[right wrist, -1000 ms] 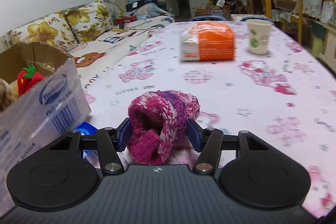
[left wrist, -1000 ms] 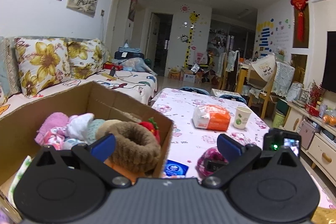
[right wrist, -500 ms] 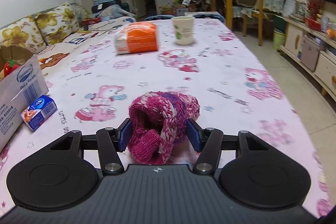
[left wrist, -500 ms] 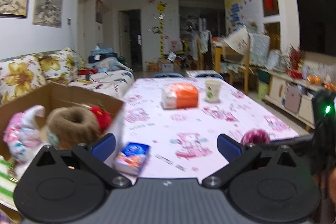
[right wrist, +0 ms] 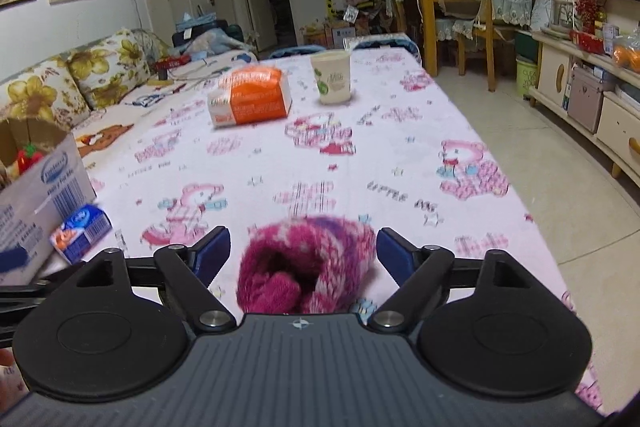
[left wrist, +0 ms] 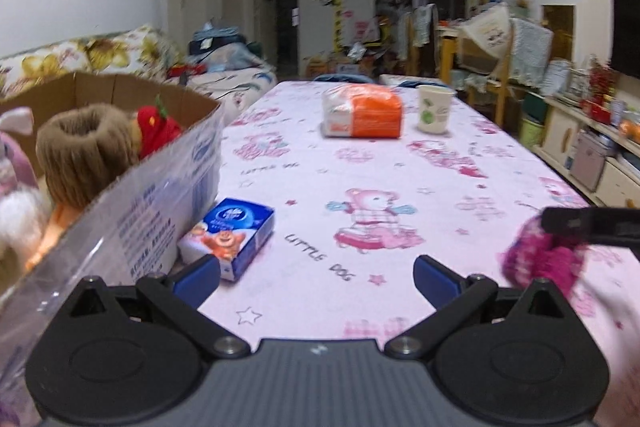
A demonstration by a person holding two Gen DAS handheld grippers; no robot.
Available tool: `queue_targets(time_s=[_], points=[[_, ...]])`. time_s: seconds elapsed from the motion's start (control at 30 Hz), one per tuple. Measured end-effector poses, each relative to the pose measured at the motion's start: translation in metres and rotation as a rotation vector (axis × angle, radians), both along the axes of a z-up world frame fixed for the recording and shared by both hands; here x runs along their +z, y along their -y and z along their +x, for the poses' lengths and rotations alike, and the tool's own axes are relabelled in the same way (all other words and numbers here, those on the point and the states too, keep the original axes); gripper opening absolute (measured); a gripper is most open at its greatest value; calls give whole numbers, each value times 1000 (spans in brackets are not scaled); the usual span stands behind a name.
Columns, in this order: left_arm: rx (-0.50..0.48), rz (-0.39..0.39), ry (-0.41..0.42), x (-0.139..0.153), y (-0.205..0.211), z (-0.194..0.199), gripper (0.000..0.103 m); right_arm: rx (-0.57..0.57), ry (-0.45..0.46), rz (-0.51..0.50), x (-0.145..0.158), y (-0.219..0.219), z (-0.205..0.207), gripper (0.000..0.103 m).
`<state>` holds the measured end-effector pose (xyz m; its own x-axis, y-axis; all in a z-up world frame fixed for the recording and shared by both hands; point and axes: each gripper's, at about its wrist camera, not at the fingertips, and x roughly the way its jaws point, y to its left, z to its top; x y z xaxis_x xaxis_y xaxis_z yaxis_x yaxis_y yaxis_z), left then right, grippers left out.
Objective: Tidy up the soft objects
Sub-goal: 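Lift the sock with right tool while left tool reaches the blue tissue pack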
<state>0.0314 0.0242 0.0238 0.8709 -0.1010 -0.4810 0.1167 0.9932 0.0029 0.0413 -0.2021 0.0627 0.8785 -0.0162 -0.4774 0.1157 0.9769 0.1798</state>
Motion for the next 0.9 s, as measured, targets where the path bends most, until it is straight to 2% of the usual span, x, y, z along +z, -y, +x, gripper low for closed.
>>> queue_targets(time_s=[0.17, 0.37, 0.5, 0.63, 0.77, 0.83, 0.9], points=[[67, -26, -29, -7, -5, 19, 102, 15, 30, 17, 5, 3, 1, 102], [72, 8, -47, -13, 1, 32, 102, 22, 23, 76, 2, 10, 6, 103], [61, -11, -65, -14, 2, 44, 102, 17, 6, 120, -4, 16, 10, 103], [8, -49, -100, -16, 5, 53, 102, 9, -3, 134, -7, 18, 11, 103], [-97, -6, -112, -18, 23, 58, 102, -5, 0, 140, -8, 23, 11, 103], [-126, 19, -89, -16, 30, 53, 102, -9, 0, 135, -8, 23, 11, 103], [-116, 43, -29, -11, 35, 42, 102, -9, 2, 129, -8, 23, 11, 103]])
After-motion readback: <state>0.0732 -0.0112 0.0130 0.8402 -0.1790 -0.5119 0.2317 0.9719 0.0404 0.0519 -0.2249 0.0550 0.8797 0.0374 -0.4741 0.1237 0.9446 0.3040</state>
